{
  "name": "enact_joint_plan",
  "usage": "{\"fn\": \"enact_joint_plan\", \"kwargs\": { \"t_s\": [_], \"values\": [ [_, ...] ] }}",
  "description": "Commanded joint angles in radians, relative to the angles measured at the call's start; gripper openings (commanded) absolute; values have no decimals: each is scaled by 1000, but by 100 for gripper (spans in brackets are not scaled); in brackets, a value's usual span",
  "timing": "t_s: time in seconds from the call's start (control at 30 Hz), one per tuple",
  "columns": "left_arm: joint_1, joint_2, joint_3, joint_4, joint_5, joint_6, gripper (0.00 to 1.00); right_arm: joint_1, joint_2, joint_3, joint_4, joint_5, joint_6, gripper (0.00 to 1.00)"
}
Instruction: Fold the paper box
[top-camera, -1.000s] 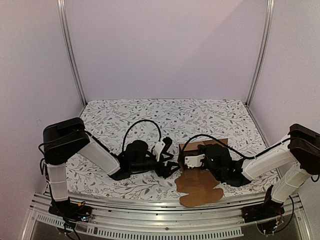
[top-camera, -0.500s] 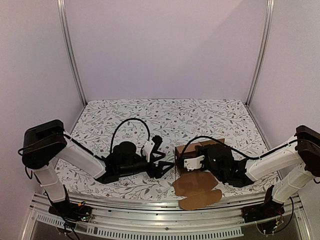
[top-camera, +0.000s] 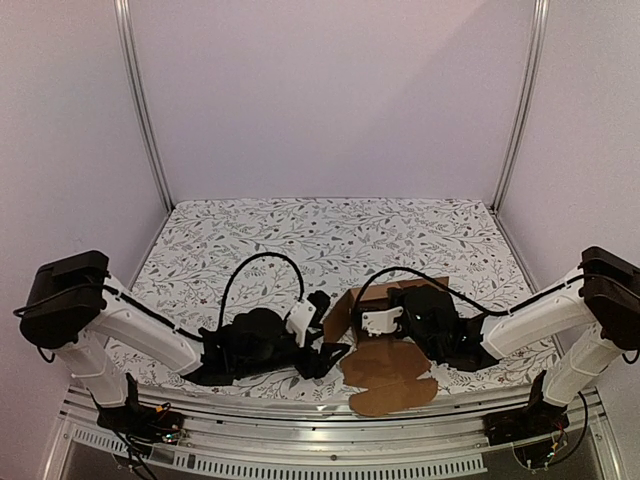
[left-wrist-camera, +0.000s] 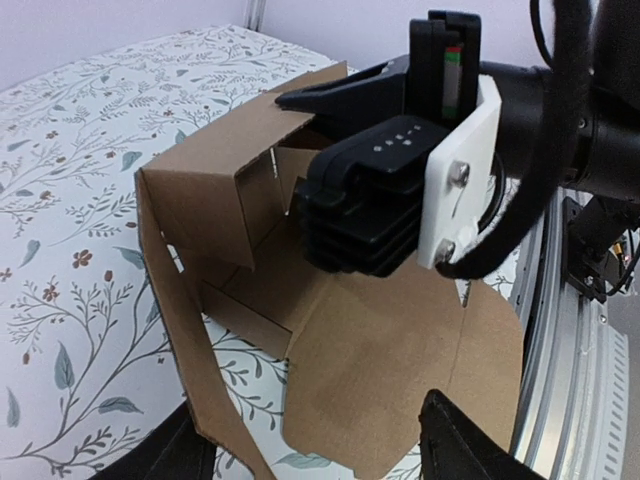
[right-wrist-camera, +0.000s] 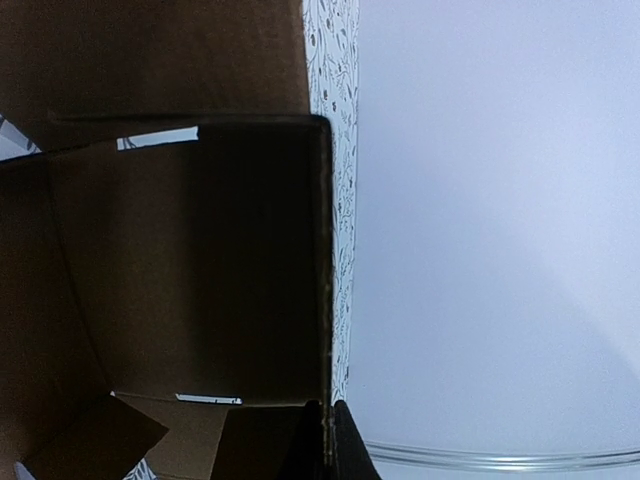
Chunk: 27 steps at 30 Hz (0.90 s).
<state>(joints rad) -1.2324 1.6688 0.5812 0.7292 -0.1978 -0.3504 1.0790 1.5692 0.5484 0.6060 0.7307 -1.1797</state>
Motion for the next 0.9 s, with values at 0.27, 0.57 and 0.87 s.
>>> {"fn": "enact_joint_plan", "kwargs": {
  "t_s": [0.27,0.57,0.87],
  "values": [
    [-18,69,100,-134,-366,-15,30,7,23,32,2,40,33,0],
    [0,154,156,-136,-418,15,0,7,-34,77,-270,-21,123,27],
    [21,160,160,-108,-423,71,0,5,-174,183,-680,-189,294,56]
  ]
}}
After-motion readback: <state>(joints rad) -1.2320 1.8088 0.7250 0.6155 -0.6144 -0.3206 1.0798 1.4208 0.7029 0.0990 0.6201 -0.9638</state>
